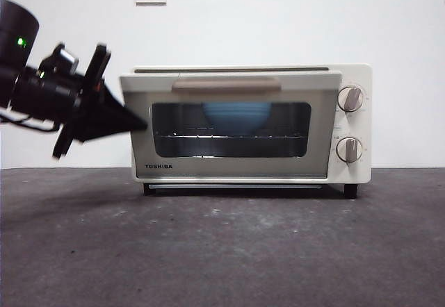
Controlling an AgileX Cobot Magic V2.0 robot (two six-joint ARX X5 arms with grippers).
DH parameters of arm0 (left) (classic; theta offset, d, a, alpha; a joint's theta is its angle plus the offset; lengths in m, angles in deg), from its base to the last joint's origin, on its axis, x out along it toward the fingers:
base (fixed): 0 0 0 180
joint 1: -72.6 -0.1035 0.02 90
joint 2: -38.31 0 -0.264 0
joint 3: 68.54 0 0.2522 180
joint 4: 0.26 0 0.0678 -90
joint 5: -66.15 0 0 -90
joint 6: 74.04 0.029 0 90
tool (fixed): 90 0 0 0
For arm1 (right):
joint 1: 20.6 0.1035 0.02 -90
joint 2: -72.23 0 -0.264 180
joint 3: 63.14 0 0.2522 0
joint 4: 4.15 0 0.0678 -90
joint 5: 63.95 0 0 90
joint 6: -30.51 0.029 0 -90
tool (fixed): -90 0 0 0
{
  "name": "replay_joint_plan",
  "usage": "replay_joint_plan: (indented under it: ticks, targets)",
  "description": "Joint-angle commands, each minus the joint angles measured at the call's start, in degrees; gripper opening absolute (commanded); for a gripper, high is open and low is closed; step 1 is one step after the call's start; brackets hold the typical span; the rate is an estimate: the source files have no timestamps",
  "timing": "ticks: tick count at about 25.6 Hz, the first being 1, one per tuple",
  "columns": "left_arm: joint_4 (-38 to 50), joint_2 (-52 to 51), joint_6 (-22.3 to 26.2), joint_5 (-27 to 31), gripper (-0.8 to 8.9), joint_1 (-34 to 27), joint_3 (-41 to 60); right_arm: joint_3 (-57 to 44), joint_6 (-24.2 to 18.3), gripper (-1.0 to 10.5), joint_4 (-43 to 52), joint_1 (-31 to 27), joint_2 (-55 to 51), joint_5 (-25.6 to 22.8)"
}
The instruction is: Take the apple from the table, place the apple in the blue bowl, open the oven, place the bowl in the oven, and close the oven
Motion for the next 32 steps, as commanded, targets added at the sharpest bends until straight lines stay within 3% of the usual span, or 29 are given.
replay_joint_plan:
  ticks: [1, 8, 13, 21, 27, 31, 32]
  targets:
    - [1.0, 0.7, -2.5, 0.9, 0.06, -0.4, -3.0, 1.2, -0.1, 1.5, -0.4, 0.3, 0.3, -0.2]
    - [-2.8, -1.2, -3.1, 0.9, 0.07, -0.5, -4.7, -2.1, -0.2, 1.5, 1.8, 0.4, 0.2, -0.2]
    - [-14.6, -6.8, 4.2, 1.6, 0.07, -0.4, -4.7, -11.4, -0.5, 1.5, 11.3, 0.4, -2.6, 0.2]
    - [-37.9, -22.4, 16.5, 12.2, 0.07, 0.7, -4.7, -30.7, -0.4, 1.5, 32.1, 0.3, -7.0, 0.3]
    - [-47.7, -34.1, 18.8, 16.7, 0.07, 2.7, -4.7, -39.7, 0.3, 1.4, 44.1, 0.3, -7.1, 1.8]
    - [-52.0, -40.1, 18.9, 19.1, 0.07, 3.8, -4.7, -41.3, 0.5, -0.1, 47.6, 0.3, -7.1, 1.8]
    - [-53.0, -41.3, 18.9, 19.3, 0.07, 4.0, -4.7, -41.3, 0.4, 0.1, 48.3, 0.3, -7.1, 1.8]
